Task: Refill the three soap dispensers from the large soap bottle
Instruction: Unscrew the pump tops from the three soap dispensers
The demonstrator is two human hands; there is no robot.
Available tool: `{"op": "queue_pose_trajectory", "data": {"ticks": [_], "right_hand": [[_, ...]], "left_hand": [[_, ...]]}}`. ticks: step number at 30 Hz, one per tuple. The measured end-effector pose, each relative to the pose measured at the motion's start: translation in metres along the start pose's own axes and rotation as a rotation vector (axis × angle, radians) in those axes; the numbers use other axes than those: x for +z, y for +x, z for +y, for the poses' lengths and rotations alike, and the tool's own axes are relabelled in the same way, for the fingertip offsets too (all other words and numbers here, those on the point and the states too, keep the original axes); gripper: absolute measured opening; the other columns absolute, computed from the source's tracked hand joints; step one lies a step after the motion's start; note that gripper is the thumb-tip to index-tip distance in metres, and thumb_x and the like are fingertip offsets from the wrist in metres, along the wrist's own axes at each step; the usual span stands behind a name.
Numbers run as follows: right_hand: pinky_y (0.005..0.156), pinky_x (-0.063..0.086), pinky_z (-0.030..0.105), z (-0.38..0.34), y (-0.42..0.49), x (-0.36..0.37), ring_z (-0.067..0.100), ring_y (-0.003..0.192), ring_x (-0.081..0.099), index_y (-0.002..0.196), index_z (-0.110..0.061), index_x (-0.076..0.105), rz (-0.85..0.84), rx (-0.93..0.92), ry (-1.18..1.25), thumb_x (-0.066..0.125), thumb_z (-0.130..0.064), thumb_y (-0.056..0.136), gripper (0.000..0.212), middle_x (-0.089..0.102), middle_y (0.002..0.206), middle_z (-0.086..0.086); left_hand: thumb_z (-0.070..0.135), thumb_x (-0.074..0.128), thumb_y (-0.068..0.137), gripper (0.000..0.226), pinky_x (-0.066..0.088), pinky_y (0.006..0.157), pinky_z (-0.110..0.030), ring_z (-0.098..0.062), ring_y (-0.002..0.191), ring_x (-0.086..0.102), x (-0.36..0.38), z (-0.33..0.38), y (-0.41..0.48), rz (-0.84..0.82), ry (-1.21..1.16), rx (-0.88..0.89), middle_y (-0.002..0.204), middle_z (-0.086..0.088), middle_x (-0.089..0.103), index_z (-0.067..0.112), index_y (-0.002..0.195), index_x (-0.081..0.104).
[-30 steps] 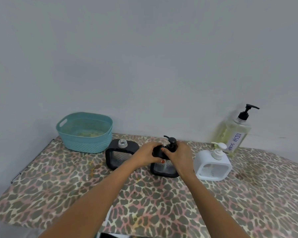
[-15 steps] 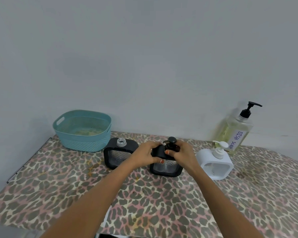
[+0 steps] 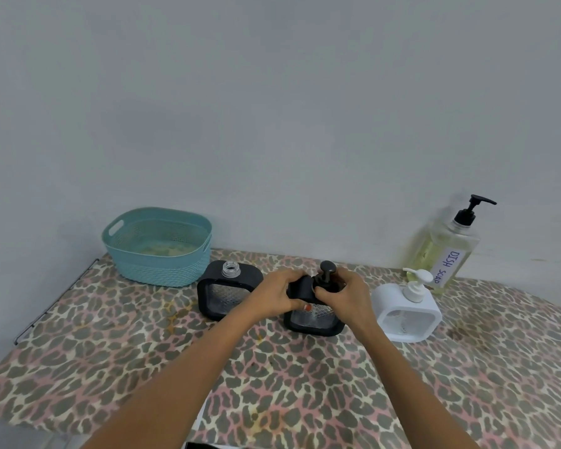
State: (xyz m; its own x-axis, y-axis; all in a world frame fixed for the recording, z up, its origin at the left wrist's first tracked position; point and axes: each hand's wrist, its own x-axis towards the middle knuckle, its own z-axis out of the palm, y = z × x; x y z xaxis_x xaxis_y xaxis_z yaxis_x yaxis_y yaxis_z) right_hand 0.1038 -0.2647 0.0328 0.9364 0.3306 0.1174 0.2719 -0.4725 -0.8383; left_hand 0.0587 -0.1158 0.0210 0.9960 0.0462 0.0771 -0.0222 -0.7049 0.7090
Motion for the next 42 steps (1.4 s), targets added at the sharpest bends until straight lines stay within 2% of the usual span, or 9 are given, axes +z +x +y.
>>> {"op": "queue_pose_trajectory", "data": {"ticks": [4,7,9,14,20,24,33,38,42], "right_hand": [[0.067,0.043,0.031,-0.001,-0.001,0.006,0.023,0.075,0.057,0.093,0.001,0.063,-0.031,0.01,0.05,0.065,-0.006,0.071,0.023,0.066,0.088,0.02],[0.079,0.046,0.035,0.003,0.001,0.013,0.021,0.087,0.056,0.101,-0.007,0.059,0.059,-0.037,-0.058,0.074,-0.022,0.07,0.037,0.059,0.093,0.006],[0.081,0.046,0.033,0.003,-0.001,0.014,0.019,0.089,0.054,0.103,-0.009,0.057,0.134,-0.025,-0.08,0.078,-0.029,0.068,0.045,0.054,0.094,0.0],[0.068,0.038,0.019,0.001,-0.004,0.01,0.016,0.081,0.054,0.103,-0.007,0.058,0.105,-0.005,0.022,0.074,-0.016,0.073,0.035,0.058,0.088,0.0],[0.076,0.046,0.027,0.002,-0.006,0.008,0.021,0.092,0.062,0.103,-0.02,0.055,0.031,-0.006,0.113,0.064,-0.006,0.073,0.034,0.064,0.093,0.0],[0.084,0.044,0.031,0.002,-0.002,0.014,0.014,0.093,0.052,0.111,-0.012,0.053,0.141,-0.022,-0.029,0.077,-0.027,0.069,0.05,0.052,0.1,-0.004],[0.078,0.04,0.023,-0.004,-0.009,0.008,0.015,0.092,0.055,0.116,-0.01,0.048,0.032,0.0,0.103,0.063,-0.001,0.075,0.045,0.058,0.102,0.001],[0.081,0.046,0.028,-0.002,-0.009,0.011,0.017,0.093,0.056,0.115,-0.01,0.05,0.105,-0.015,0.057,0.073,-0.015,0.072,0.049,0.057,0.104,0.001],[0.074,0.041,0.019,-0.005,-0.011,0.006,0.013,0.083,0.054,0.105,-0.007,0.057,0.11,-0.023,0.047,0.074,-0.015,0.075,0.035,0.059,0.09,0.0]], "left_hand": [[0.023,0.074,0.073,0.056,0.04,0.092,-0.028,-0.02,0.111,0.054,0.0,-0.001,0.0,0.006,-0.007,0.0,0.12,-0.007,0.06,0.013,0.124,0.053],[0.023,0.075,0.072,0.053,0.044,0.094,-0.035,-0.02,0.108,0.056,0.0,-0.002,0.0,0.002,-0.024,0.003,0.115,-0.006,0.062,0.013,0.12,0.055],[0.023,0.075,0.072,0.054,0.044,0.095,-0.036,-0.02,0.108,0.056,0.001,-0.003,0.0,0.002,-0.025,-0.003,0.115,-0.006,0.062,0.013,0.121,0.055],[0.024,0.075,0.073,0.065,0.038,0.096,-0.024,-0.017,0.117,0.051,0.001,-0.004,0.0,-0.006,-0.033,-0.033,0.126,-0.003,0.057,0.014,0.131,0.047],[0.021,0.074,0.074,0.059,0.037,0.09,-0.02,-0.017,0.114,0.053,0.001,-0.002,0.0,-0.007,-0.051,-0.019,0.123,-0.005,0.058,0.014,0.127,0.05],[0.02,0.074,0.073,0.055,0.04,0.09,-0.024,-0.018,0.111,0.054,0.0,-0.001,-0.001,-0.001,-0.058,-0.005,0.119,-0.006,0.06,0.014,0.124,0.053],[0.019,0.074,0.074,0.057,0.037,0.086,-0.02,-0.017,0.11,0.054,0.001,-0.001,-0.001,0.005,-0.066,-0.005,0.119,-0.005,0.059,0.014,0.125,0.052],[0.02,0.074,0.074,0.057,0.04,0.089,-0.022,-0.018,0.11,0.054,0.001,-0.001,-0.002,0.007,-0.059,0.002,0.119,-0.006,0.059,0.013,0.126,0.052],[0.021,0.074,0.074,0.055,0.041,0.089,-0.024,-0.019,0.109,0.055,0.001,-0.001,-0.003,0.014,-0.046,0.01,0.117,-0.006,0.06,0.012,0.125,0.052]]}}
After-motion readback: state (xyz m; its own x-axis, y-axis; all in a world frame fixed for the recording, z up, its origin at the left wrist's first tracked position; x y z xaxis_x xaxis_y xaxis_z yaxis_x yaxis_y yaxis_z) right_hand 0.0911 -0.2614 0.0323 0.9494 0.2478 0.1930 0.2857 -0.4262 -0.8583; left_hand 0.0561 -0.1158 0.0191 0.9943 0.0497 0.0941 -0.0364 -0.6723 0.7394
